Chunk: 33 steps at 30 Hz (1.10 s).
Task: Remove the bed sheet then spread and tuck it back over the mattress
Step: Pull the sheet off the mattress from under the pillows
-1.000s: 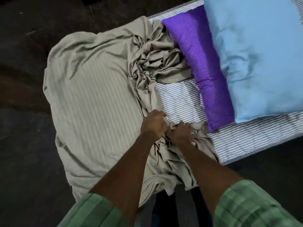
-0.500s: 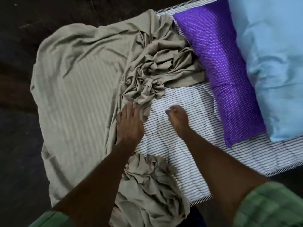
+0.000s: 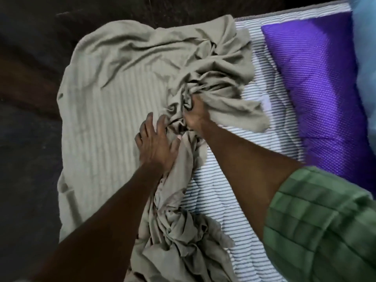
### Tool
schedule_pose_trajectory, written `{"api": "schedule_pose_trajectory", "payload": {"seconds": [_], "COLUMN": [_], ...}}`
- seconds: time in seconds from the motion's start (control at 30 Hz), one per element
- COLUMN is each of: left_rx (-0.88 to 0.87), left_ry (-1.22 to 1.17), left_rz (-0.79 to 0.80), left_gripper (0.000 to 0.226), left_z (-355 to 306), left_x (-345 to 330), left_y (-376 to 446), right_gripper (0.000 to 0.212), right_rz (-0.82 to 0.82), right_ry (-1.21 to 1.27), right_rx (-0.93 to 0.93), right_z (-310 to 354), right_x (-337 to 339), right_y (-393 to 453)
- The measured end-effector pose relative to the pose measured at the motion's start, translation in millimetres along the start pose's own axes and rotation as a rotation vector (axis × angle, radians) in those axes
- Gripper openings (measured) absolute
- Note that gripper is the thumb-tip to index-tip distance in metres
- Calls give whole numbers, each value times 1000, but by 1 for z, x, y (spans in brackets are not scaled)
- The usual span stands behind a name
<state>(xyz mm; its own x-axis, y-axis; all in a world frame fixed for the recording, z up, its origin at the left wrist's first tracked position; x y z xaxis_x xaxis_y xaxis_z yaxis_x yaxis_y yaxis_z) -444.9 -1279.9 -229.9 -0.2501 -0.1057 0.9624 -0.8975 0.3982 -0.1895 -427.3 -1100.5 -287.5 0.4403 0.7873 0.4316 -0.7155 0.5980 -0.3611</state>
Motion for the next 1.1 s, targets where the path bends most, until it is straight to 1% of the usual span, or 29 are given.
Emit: {"api": "schedule_pose_trajectory", "payload": {"seconds": [0.03, 0.07, 0.1, 0.13, 0.17, 0.2, 0.23, 0.3, 0.33, 0.37, 0.4, 0.43, 0.47, 0.5, 0.53, 0.6, 0.63, 0.67, 0.77, 0.8, 0.83, 0.9, 0.93, 1.0, 1.03, 1.1], "left_rx": [41, 112, 211, 325, 429, 496, 520, 478, 456, 451, 467, 496, 536, 583, 635, 738, 776, 799, 797, 774, 730, 608, 577, 611, 642, 679], "left_ry": [-23, -55, -99, -144, -178, -188, -173, -139, -155, -194, -244, -296, -341, -375, -393, -377, -336, -274, -66, -22, 32, 136, 133, 48, 12, -12], "left_rz": [0, -1, 3, 11, 22, 35, 45, 50, 37, 21, 1, -22, -47, -77, -106, -127, -102, -59, 96, 117, 119, 94, 60, 6, -10, -10], "left_gripper": [76, 75, 75, 77, 80, 82, 83, 79, 76, 73, 70, 67, 64, 62, 61, 60, 60, 61, 66, 64, 62, 55, 47, 26, 19, 18], "left_z": [4, 12, 23, 37, 50, 61, 70, 76, 78, 80, 84, 90, 100, 112, 125, 154, 168, 181, 213, 219, 222, 217, 215, 217, 219, 225], "left_x": [-1, -1, -2, -3, -3, -5, -5, -3, 0, 3, 7, 10, 12, 14, 16, 17, 16, 13, 4, 2, 0, -3, -3, 3, 6, 11], "left_y": [2, 3, 3, 1, -3, -6, -10, -13, -13, -13, -15, -16, -18, -22, -26, -42, -51, -60, -90, -100, -108, -118, -121, -126, -126, -129], "right_gripper": [49, 45, 43, 41, 39, 36, 33, 34, 41, 53, 66, 76, 80, 79, 73, 49, 40, 38, 42, 48, 59, 78, 85, 97, 103, 107], "right_rz": [172, 348, 482, 570, 594, 535, 407, 35, -95, -138, -90, 10, 130, 236, 318, 454, 450, 383, -23, -108, -138, -98, -43, 74, 106, 142], "right_ry": [39, 60, 64, 70, 82, 77, 36, -214, -355, -420, -416, -369, -289, -179, -4, 443, 532, 516, 101, -22, -125, -274, -308, -363, -374, -312], "right_rx": [47, 79, 106, 104, 114, 146, 201, 334, 379, 366, 298, 203, 129, 92, 63, -32, -40, -25, 107, 109, 100, 142, 176, 208, 210, 174], "right_z": [14, 31, 42, 53, 60, 66, 72, 77, 79, 74, 64, 50, 41, 41, 44, 56, 61, 61, 41, 31, 20, 5, -1, -11, -17, -20], "right_x": [-31, -60, -84, -97, -108, -109, -100, -66, -52, -48, -54, -68, -85, -103, -119, -149, -152, -147, -100, -89, -85, -96, -106, -126, -135, -150], "right_y": [-6, -16, -23, -32, -35, -35, -33, -30, -34, -34, -32, -30, -33, -39, -46, -66, -70, -70, -74, -89, -109, -156, -179, -217, -228, -243]}}
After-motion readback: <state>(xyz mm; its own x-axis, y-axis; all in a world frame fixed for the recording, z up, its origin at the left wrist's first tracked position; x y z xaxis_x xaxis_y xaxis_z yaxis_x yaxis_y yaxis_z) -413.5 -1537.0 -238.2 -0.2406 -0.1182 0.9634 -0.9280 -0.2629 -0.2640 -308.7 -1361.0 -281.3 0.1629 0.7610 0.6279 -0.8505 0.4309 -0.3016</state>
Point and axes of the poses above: each hand's wrist, its own y-axis towards the middle knuckle, its own x-axis out of the back of the hand, z = x × y, the point moved 10 cm from there along y, towards the middle knuckle, and after that the axes turned 10 degrees about x, right-handed, at the moved point
